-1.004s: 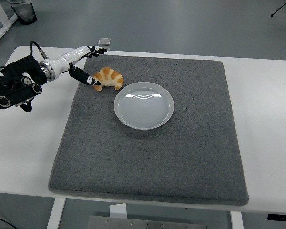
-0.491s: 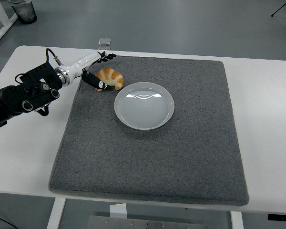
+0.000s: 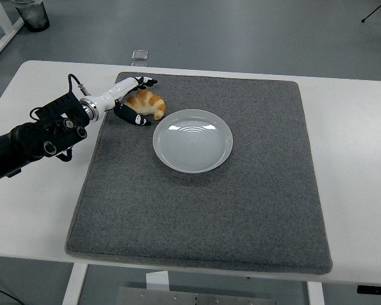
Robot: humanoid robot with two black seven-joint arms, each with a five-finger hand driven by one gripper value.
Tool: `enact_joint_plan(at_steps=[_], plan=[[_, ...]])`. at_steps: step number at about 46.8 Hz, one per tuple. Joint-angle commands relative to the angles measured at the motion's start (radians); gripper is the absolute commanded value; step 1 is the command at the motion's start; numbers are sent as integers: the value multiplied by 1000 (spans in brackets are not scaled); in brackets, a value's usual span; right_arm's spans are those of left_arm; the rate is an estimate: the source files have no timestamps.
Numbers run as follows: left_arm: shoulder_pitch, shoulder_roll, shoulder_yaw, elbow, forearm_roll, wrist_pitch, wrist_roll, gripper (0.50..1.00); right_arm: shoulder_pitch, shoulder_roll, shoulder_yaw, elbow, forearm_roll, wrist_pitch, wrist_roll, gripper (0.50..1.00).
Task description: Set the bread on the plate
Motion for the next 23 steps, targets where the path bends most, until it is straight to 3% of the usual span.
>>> enact_joint_plan(at_steps=[1, 7, 23], plan=[[2, -15, -1, 23, -2, 16, -17, 984, 0, 0, 0, 0, 0, 0, 0, 952], [11, -25, 0, 34, -3, 59, -29, 973, 0, 0, 1, 0, 0, 0, 0, 952], [17, -25, -1, 35, -15, 61, -29, 958, 0, 0, 0, 0, 0, 0, 0, 952]])
